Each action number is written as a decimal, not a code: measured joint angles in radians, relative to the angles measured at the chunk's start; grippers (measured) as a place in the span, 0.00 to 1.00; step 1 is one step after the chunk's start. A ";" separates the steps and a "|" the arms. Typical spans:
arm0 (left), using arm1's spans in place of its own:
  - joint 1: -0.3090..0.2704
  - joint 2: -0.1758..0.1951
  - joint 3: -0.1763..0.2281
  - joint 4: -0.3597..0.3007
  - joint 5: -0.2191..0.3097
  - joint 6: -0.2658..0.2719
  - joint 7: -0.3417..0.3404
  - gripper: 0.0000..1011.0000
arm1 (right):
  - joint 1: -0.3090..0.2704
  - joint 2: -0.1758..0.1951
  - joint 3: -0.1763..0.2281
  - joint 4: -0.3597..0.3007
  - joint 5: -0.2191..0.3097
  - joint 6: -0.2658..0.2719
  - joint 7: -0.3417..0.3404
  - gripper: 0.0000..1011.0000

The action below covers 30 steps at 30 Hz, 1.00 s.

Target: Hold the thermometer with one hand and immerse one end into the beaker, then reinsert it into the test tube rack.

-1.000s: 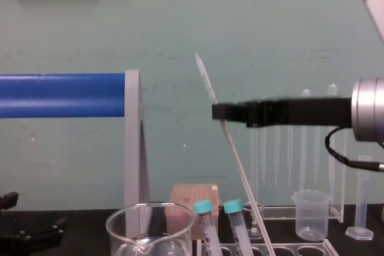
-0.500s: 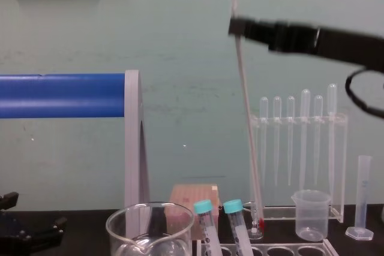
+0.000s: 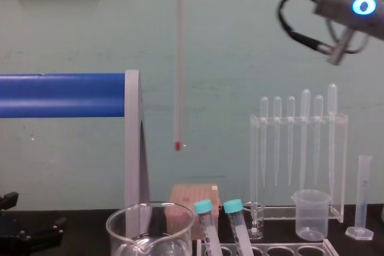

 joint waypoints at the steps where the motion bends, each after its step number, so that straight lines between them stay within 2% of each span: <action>1: 0.000 0.000 0.000 0.000 0.000 0.000 0.000 1.00 | 0.011 -0.010 -0.009 0.015 0.002 -0.003 0.009 0.05; 5: 0.000 0.000 0.000 0.000 0.000 0.000 0.000 1.00 | 0.058 -0.066 -0.054 0.100 0.014 -0.014 0.054 0.05; 6: 0.000 0.000 0.000 0.000 0.000 0.000 0.000 1.00 | 0.058 -0.066 -0.054 0.100 0.014 -0.014 0.054 0.05; 8: 0.000 0.000 0.000 0.000 0.000 0.000 0.000 1.00 | 0.072 -0.092 -0.074 0.148 0.023 -0.020 0.076 0.05; 13: 0.000 0.000 0.000 0.000 0.000 0.000 0.000 1.00 | 0.076 -0.113 -0.092 0.212 0.038 -0.019 0.093 0.05; 17: 0.000 0.000 0.000 0.000 0.000 0.000 0.000 1.00 | 0.070 -0.117 -0.102 0.250 0.044 -0.010 0.098 0.05; 24: 0.000 0.000 0.000 0.000 0.000 0.000 0.000 1.00 | 0.048 -0.099 -0.112 0.280 0.047 0.017 0.101 0.05; 30: 0.000 0.000 0.000 0.000 0.000 0.000 0.000 1.00 | 0.030 -0.090 -0.124 0.309 0.030 -0.003 0.122 0.05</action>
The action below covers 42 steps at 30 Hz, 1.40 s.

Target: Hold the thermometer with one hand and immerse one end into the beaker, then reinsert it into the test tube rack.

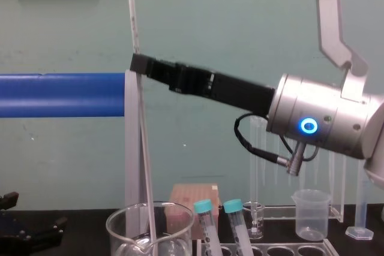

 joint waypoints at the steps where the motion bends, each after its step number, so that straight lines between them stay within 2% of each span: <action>1: 0.000 0.000 0.000 0.000 0.000 0.000 0.000 1.00 | -0.004 -0.001 -0.002 0.007 -0.005 -0.012 0.008 0.05; 7: 0.000 0.000 0.000 0.000 0.000 0.000 0.000 1.00 | -0.019 -0.010 -0.005 0.038 -0.026 -0.074 0.045 0.05; 14: 0.000 0.000 0.000 0.000 0.000 0.000 0.000 1.00 | -0.027 -0.027 0.000 0.074 -0.039 -0.107 0.061 0.05; 25: 0.000 0.000 0.000 0.000 0.000 0.000 0.000 1.00 | -0.034 -0.042 0.005 0.104 -0.061 -0.108 0.062 0.05; 42: 0.000 0.000 0.000 0.000 0.000 0.000 0.000 1.00 | -0.044 -0.044 0.012 0.100 -0.077 -0.088 0.054 0.05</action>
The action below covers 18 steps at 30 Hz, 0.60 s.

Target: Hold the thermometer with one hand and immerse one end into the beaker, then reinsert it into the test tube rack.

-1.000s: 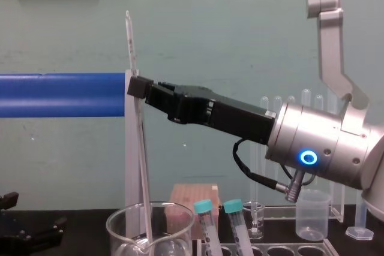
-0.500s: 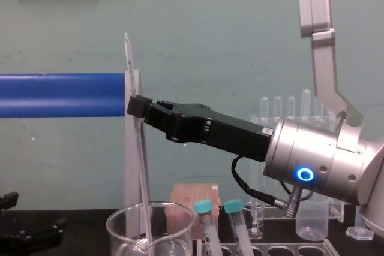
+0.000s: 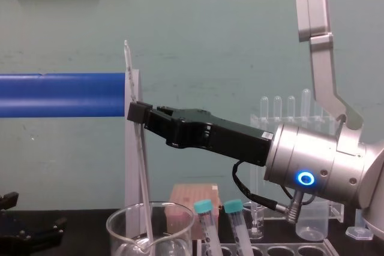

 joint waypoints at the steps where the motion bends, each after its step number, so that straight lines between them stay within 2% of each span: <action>1: 0.000 0.000 0.000 0.000 0.000 0.000 0.000 1.00 | -0.001 0.001 0.000 0.000 -0.001 0.001 -0.001 0.05; 18: 0.000 0.000 0.000 0.000 0.000 0.000 0.000 1.00 | -0.006 0.007 0.005 -0.015 -0.005 0.007 -0.004 0.05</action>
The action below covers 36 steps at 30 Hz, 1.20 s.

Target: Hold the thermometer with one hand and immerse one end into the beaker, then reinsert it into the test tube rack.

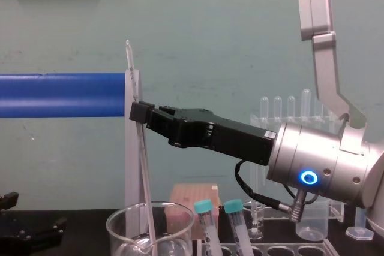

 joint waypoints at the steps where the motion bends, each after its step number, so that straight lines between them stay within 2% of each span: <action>1: 0.000 0.000 0.000 0.000 0.000 0.000 0.000 1.00 | -0.001 0.001 0.000 -0.001 0.000 0.000 0.000 0.05; 36: 0.000 0.000 0.000 0.000 0.000 0.000 0.000 1.00 | -0.010 0.010 -0.005 -0.024 0.001 0.010 -0.007 0.05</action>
